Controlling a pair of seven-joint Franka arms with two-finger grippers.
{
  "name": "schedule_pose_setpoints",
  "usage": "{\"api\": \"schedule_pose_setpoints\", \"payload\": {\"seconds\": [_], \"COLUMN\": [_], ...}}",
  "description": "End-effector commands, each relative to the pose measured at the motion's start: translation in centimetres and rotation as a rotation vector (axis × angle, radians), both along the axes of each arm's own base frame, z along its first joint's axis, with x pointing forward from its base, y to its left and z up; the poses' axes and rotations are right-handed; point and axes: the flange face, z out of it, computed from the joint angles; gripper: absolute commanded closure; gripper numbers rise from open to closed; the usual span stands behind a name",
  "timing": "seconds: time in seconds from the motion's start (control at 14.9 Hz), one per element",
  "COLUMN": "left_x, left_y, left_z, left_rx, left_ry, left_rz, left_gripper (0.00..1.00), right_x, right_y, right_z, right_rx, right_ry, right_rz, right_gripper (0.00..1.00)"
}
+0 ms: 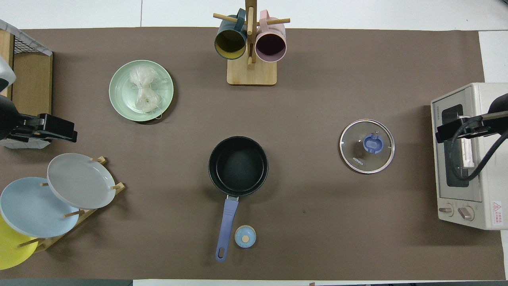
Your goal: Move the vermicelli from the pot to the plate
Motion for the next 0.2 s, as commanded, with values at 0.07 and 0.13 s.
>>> {"api": "schedule_pose_setpoints", "payload": {"seconds": [0.07,0.13], "left_x": [0.08,0.06], "left_y": [0.35,0.38], "left_z": [0.05,0.04], "left_rx": [0.020,0.022], "left_ry": [0.019,0.021], "left_rz": [0.015,0.012], "left_gripper": [0.00,0.00], "right_x": [-0.46,-0.43], "right_y": [0.24,0.26], "right_z": [0.54,0.96], "right_rx": [-0.002,0.000], "right_ry": [0.012,0.003], "right_rz": [-0.005,-0.005], "right_gripper": [0.00,0.00]}}
